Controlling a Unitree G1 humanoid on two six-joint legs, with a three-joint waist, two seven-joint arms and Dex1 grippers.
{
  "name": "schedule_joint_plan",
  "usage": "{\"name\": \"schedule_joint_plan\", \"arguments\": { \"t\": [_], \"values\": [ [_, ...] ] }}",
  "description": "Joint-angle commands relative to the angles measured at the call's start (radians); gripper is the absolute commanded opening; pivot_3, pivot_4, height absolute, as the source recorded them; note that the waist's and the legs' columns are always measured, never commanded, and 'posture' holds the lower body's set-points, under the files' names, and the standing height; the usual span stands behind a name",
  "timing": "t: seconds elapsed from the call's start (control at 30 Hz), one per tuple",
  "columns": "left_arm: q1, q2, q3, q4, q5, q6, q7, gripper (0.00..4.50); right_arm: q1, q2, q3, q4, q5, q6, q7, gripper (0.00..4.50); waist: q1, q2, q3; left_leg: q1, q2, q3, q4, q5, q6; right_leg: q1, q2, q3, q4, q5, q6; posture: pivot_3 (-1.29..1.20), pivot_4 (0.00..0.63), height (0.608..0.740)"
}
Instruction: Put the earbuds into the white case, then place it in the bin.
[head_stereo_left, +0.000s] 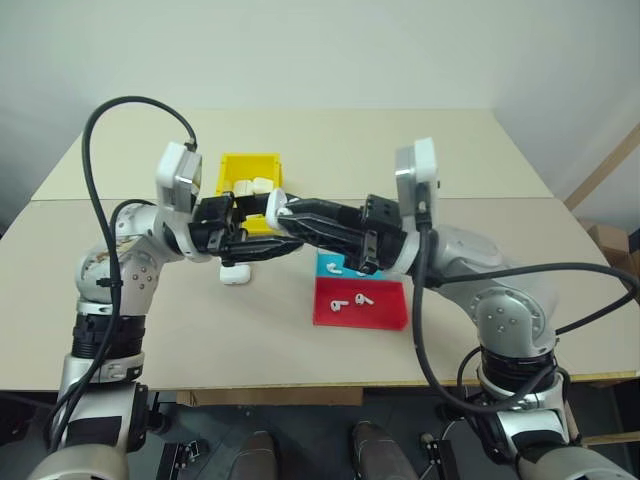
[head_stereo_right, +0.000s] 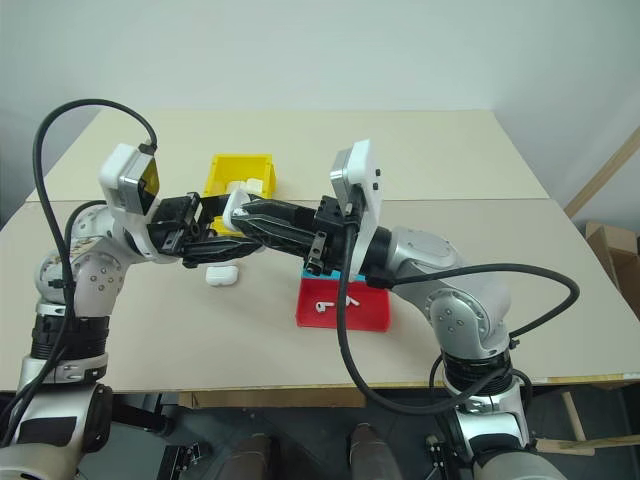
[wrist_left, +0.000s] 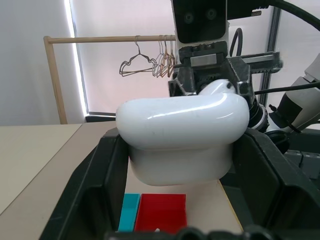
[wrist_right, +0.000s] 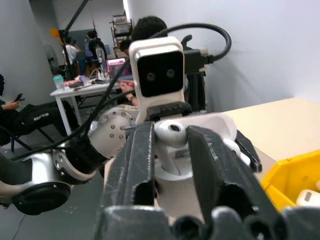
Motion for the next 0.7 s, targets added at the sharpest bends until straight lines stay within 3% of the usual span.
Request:
{"name": "schedule_joint_plan", "arguments": {
  "t": [0.03,0.13,0.3,0.5,0.6,0.7],
  "values": [
    [-0.019,-0.001,0.032,-0.021,-0.016,-0.031,-0.004,2.80,0.009,-0.007,0.016,-0.005,-0.021,-0.013,-0.011,2.57,0.000,0.000,0.000,0.000,0.000,0.000,0.000,0.000,0.000,0.000,0.000,0.000,0.000,0.000,0.000,0.00,0.150,0.740],
    [-0.017,-0.001,0.033,-0.021,-0.014,-0.032,-0.006,2.80,0.008,-0.019,0.003,-0.009,-0.018,-0.015,-0.013,3.56,0.000,0.000,0.000,0.000,0.000,0.000,0.000,0.000,0.000,0.000,0.000,0.000,0.000,0.000,0.000,0.00,0.150,0.740],
    [-0.019,-0.002,0.029,-0.014,-0.010,-0.035,-0.011,2.80,0.005,-0.069,-0.057,-0.042,0.052,-0.001,0.009,3.56,0.002,0.000,0.000,0.000,0.000,0.000,0.000,0.000,0.000,0.000,0.000,0.000,0.000,0.000,0.000,0.00,0.150,0.740],
    [-0.034,-0.015,0.012,0.013,-0.004,-0.045,-0.032,2.80,0.005,-0.175,-0.116,-0.051,0.128,-0.029,0.150,3.56,0.007,0.000,0.000,0.000,0.000,0.000,0.000,0.000,0.000,0.000,0.000,0.000,-0.001,0.000,0.000,0.00,0.150,0.740],
    [-0.042,-0.024,-0.004,0.025,-0.001,-0.046,-0.053,2.80,-0.041,-0.235,-0.109,0.000,0.104,-0.047,0.237,2.95,0.006,0.000,0.000,0.000,0.000,0.000,0.000,0.000,0.000,0.000,0.000,0.000,-0.001,0.000,0.000,0.00,0.150,0.740],
    [-0.055,-0.030,-0.024,0.037,0.002,-0.041,-0.085,2.80,-0.129,-0.288,-0.086,0.107,0.044,-0.097,0.361,1.92,0.005,0.000,0.000,0.001,0.000,0.000,0.000,0.000,0.000,0.001,0.000,0.000,-0.001,0.000,0.000,0.00,0.150,0.740]
  ]
}}
